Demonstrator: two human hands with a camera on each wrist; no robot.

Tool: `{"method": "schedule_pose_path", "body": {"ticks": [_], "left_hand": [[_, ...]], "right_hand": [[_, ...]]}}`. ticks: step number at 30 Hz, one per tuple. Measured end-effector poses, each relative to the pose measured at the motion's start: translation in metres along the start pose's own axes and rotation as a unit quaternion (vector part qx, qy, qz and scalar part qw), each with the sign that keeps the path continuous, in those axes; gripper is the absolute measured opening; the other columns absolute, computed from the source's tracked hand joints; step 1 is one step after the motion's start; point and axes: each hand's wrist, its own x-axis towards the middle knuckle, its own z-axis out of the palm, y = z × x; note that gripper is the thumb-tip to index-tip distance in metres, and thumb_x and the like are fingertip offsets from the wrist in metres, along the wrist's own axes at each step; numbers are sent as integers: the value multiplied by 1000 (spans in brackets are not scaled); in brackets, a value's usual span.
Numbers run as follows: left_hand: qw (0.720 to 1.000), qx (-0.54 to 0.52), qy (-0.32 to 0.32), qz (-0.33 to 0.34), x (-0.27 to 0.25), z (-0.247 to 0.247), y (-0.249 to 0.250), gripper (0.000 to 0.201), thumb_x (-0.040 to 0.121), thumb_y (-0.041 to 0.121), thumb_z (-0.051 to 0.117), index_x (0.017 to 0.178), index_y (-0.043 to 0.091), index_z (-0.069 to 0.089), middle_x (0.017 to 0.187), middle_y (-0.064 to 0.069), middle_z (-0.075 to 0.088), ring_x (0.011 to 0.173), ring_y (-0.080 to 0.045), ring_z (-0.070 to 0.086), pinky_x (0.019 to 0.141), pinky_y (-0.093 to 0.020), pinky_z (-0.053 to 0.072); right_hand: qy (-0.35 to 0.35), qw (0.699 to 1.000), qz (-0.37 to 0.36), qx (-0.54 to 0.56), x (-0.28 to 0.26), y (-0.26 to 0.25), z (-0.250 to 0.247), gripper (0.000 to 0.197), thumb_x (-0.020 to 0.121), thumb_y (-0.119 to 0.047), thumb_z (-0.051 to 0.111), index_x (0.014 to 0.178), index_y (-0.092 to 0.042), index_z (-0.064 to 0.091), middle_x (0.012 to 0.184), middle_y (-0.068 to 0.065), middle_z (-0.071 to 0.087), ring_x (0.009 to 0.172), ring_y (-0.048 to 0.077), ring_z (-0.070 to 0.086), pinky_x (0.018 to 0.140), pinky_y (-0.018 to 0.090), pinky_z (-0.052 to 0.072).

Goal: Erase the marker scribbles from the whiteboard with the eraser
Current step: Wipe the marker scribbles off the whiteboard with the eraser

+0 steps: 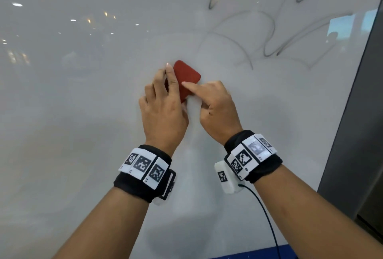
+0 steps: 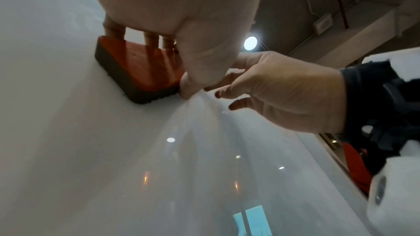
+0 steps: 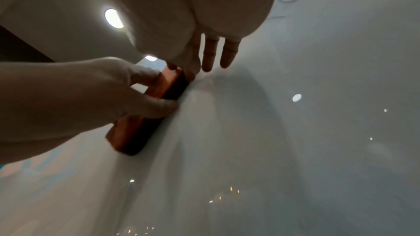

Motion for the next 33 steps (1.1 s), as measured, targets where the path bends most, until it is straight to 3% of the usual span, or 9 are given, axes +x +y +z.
{"method": "schedule_pose_path", "body": {"ticks": [3, 7, 12, 17, 19, 22, 23, 28, 33], "left_hand": [[998, 14, 41, -41, 7, -3, -18, 80, 89, 27, 64, 153, 3, 23, 143, -18, 39, 114, -35, 38, 81, -49, 45], [991, 8, 62, -117, 20, -8, -28, 75, 94, 30, 58, 153, 4, 20, 143, -20, 38, 114, -38, 41, 83, -52, 44], [990, 78, 80, 83, 17, -1, -43, 65, 94, 25, 56, 151, 7, 31, 142, -14, 43, 117, -32, 35, 91, -48, 39], [985, 23, 113, -131, 49, -23, -47, 74, 91, 27, 58, 154, 8, 24, 145, -15, 40, 121, -35, 40, 86, -51, 42], [991, 34, 114, -62, 46, -21, -37, 73, 88, 26, 58, 152, 9, 28, 144, -14, 42, 118, -35, 39, 87, -50, 41], [981, 99, 101, 136, 38, -13, -42, 70, 85, 19, 60, 150, 9, 34, 139, -11, 46, 113, -31, 37, 89, -48, 39], [977, 112, 105, 149, 43, -17, -49, 70, 85, 18, 60, 150, 9, 34, 139, -11, 46, 113, -31, 37, 89, -47, 39], [987, 37, 134, -86, 80, -43, -61, 73, 88, 23, 56, 153, 11, 26, 146, -13, 39, 120, -38, 40, 88, -50, 39], [966, 115, 115, 204, 68, -28, -57, 65, 90, 23, 55, 151, 13, 34, 142, -8, 46, 117, -32, 41, 90, -47, 37]], "right_hand": [[47, 996, 3, -75, 18, 4, -11, 53, 79, -4, 57, 130, -15, 62, 122, 5, 63, 110, 29, 51, 94, 48, 45], [13, 980, 16, -197, 33, 10, -12, 70, 84, -32, 70, 147, -21, 43, 153, 16, 36, 138, 35, 31, 113, 47, 31], [-34, 967, 1, -253, 34, 13, -10, 84, 81, -47, 72, 152, -21, 36, 160, 18, 22, 148, 35, 18, 117, 51, 24], [-63, 961, 1, -268, 48, 10, -17, 97, 75, -54, 74, 155, -24, 27, 163, 15, 14, 150, 33, 11, 118, 51, 12], [-70, 960, -1, -272, 52, 9, -18, 99, 75, -56, 74, 155, -23, 25, 163, 15, 12, 151, 32, 9, 119, 50, 9], [-78, 956, -9, -284, 59, 11, -22, 104, 75, -60, 72, 156, -20, 21, 164, 13, 11, 151, 29, 8, 120, 48, 7], [-81, 954, -8, -288, 64, 12, -26, 106, 75, -61, 72, 156, -18, 19, 164, 12, 11, 151, 28, 8, 120, 48, 7], [-97, 948, -23, -303, 97, 9, -43, 107, 77, -59, 71, 157, -15, 15, 164, 10, 7, 152, 27, 4, 121, 48, 5], [-109, 938, -83, -320, 123, 8, -47, 108, 75, -65, 68, 155, -11, 20, 163, 12, 13, 151, 29, 11, 120, 52, 11]]}}
